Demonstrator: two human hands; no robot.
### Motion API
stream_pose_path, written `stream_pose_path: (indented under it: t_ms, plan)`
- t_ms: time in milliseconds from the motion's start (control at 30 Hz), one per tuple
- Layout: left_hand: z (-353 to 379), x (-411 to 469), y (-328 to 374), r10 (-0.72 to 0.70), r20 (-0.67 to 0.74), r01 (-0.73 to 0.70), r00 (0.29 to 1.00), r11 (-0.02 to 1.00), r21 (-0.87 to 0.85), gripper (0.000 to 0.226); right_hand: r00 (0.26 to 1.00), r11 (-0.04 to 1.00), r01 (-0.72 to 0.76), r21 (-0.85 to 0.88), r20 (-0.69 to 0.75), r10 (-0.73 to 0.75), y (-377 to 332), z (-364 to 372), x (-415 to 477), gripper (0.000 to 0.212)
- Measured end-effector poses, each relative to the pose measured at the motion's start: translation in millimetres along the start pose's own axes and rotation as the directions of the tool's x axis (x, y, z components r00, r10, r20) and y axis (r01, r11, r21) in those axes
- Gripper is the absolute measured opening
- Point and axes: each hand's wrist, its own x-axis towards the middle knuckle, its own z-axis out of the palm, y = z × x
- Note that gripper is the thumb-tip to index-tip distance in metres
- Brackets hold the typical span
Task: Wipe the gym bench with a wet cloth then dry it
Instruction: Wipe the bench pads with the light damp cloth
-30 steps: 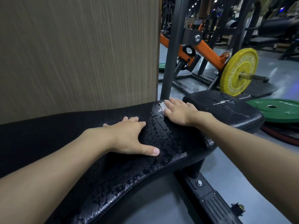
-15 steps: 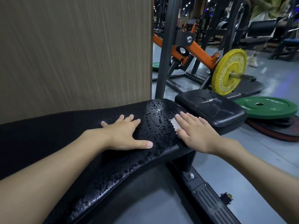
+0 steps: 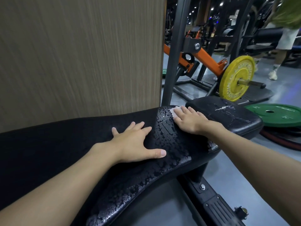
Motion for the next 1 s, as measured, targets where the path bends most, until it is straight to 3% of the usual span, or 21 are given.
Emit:
stream_pose_path:
  t_ms: [133, 267, 467, 633, 800, 1000]
  plan:
    - [-11, -14, -26, -0.092, -0.145, 0.112, 0.985, 0.985, 0.134, 0.098, 0.997, 0.997, -0.071, 0.032, 0.045, 0.069, -14, -6, 29, 0.063]
    - [-14, -32, -67, -0.266, -0.124, 0.279, 0.956, 0.955, 0.097, 0.099, 0.996, 0.997, -0.08, 0.003, 0.039, 0.08, -44, -6, 35, 0.062]
    - [-18, -65, -87, -0.366, -0.156, 0.38, 0.917, 0.923, 0.069, 0.091, 0.991, 0.99, 0.129, -0.057, 0.038, -0.127, -132, 9, 25, 0.059]
    - [-14, -127, -130, -0.583, -0.161, 0.596, 0.797, 0.802, 0.047, 0.108, 0.975, 0.974, 0.219, -0.062, 0.042, -0.216, -153, 13, 20, 0.06]
    - [-13, -133, -135, -0.582, -0.159, 0.589, 0.797, 0.808, -0.004, 0.099, 0.983, 0.981, 0.184, -0.053, 0.03, -0.183, -154, 15, 21, 0.062]
    - [-16, -153, -156, -0.454, -0.2, 0.461, 0.868, 0.887, -0.014, 0.076, 0.982, 0.981, 0.186, -0.046, 0.032, -0.185, -207, 21, -3, 0.059]
